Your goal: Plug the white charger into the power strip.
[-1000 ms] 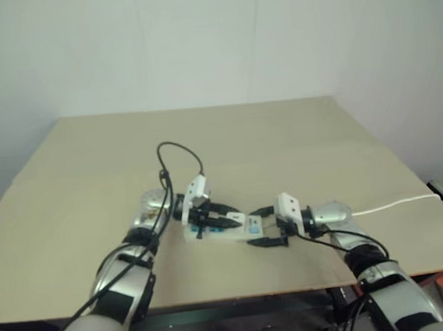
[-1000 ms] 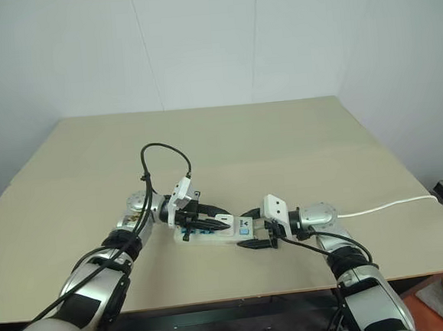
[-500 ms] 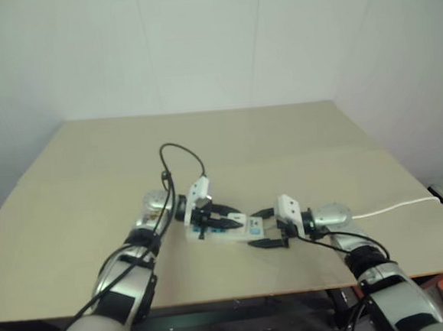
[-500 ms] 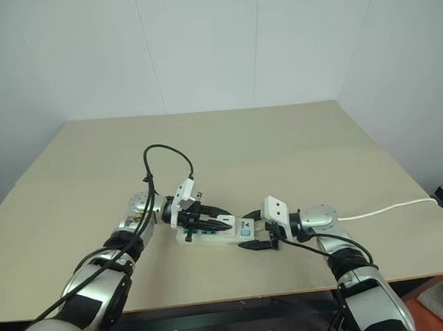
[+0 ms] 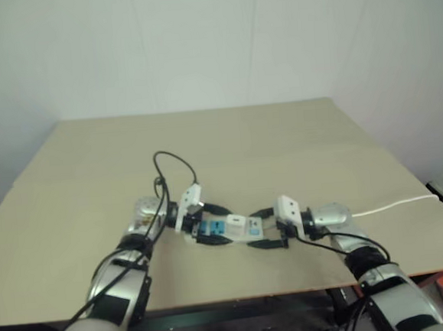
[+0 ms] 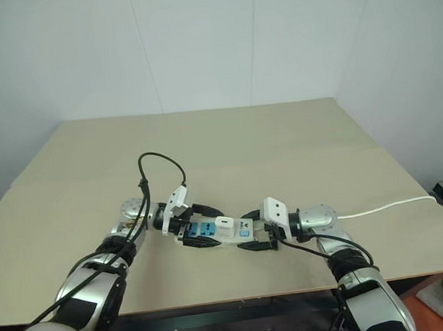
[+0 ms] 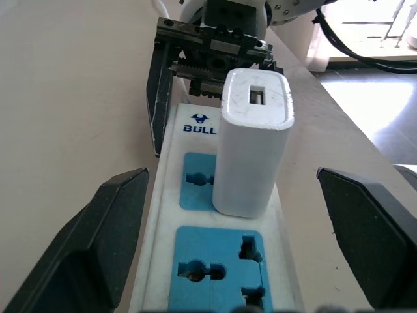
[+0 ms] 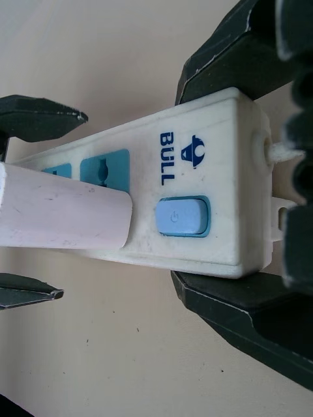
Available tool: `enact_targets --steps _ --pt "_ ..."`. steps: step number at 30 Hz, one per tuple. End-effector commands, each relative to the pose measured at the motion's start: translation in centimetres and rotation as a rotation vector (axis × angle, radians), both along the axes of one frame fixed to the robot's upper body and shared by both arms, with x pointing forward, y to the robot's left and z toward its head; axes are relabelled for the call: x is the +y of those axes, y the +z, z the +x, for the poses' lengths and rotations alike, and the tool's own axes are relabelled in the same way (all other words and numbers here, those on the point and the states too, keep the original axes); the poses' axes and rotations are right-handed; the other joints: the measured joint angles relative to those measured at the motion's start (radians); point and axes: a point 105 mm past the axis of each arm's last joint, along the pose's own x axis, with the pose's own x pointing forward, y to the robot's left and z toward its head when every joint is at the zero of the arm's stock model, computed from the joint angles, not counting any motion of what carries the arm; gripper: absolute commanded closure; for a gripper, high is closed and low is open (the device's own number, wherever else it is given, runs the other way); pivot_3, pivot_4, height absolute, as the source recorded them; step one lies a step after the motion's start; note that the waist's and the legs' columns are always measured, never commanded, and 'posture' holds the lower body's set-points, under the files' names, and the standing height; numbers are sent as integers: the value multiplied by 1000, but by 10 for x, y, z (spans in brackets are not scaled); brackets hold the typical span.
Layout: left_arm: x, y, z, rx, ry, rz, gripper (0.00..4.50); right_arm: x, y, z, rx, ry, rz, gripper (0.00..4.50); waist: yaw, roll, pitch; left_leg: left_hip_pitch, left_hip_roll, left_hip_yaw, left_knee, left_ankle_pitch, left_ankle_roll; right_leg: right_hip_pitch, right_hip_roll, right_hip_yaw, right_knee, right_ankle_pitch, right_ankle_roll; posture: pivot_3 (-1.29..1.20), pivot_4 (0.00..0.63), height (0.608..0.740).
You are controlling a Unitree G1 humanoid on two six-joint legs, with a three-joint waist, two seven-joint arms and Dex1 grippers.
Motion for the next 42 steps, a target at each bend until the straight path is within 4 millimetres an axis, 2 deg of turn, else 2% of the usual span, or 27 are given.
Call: enact_targets --steps 1,2,4,6,11,14,17,22,24,29,37,42 --pt "25 15 7 -6 60 -9 39 -11 -15 -1 42 -27 -73 1094 0 0 1 -2 0 0 0 0 0 -2 0 0 0 0 0 0 150 740" --pt "32 24 9 -18 81 -31 39 -11 -13 0 73 -39 -61 1094 1 0 1 -5 0 0 0 1 1 -5 0 0 0 0 0 0 150 740" --pt "45 38 12 -39 114 -61 0 -12 -11 2 84 -49 -55 386 2 -2 4 -12 0 0 0 5 8 -13 0 0 2 1 2 0 150 740" --pt "60 48 12 -65 148 -75 0 -15 -7 3 92 -51 -39 50 5 -2 13 -15 0 0 1 5 8 -15 0 0 2 2 3 0 150 740" --pt "98 59 7 -84 233 -68 0 -30 6 2 46 -66 -21 50 9 1 20 -29 0 0 1 5 8 -29 1 0 2 5 9 0 150 740" --pt "125 54 -8 -80 265 -1 0 -52 28 -8 -28 -79 7 50 19 4 26 -33 0 0 0 4 7 -32 0 0 1 4 10 0 150 740" --pt "145 50 -24 -74 290 46 0 -78 53 -24 -23 -95 50 50 32 5 32 -39 0 1 0 4 6 -38 0 0 2 4 9 0 150 740" --pt "171 51 -42 -63 342 84 0 -132 80 -62 -69 -119 -69 50 57 6 38 -47 0 1 2 4 6 -47 -1 -1 4 4 9 0 150 740" --pt "176 55 -48 -67 352 85 0 -148 93 -72 -87 -157 -99 50 58 6 40 -46 1 2 2 4 6 -47 -1 -1 3 4 9 0 150 740" --pt "177 57 -50 -61 360 80 0 -160 105 -80 -130 -224 -123 50 55 5 40 -45 2 4 3 4 6 -46 -1 0 3 5 8 0 150 740" --pt "169 60 -40 -28 355 77 0 -150 104 -86 -116 -253 -122 50 55 5 40 -46 2 5 4 4 7 -47 -1 0 3 6 9 0 150 740" --pt "168 66 -33 -16 358 91 0 -141 108 -80 -148 -273 -98 50 56 5 40 -46 1 5 4 4 7 -46 -1 0 3 6 9 0 150 740"
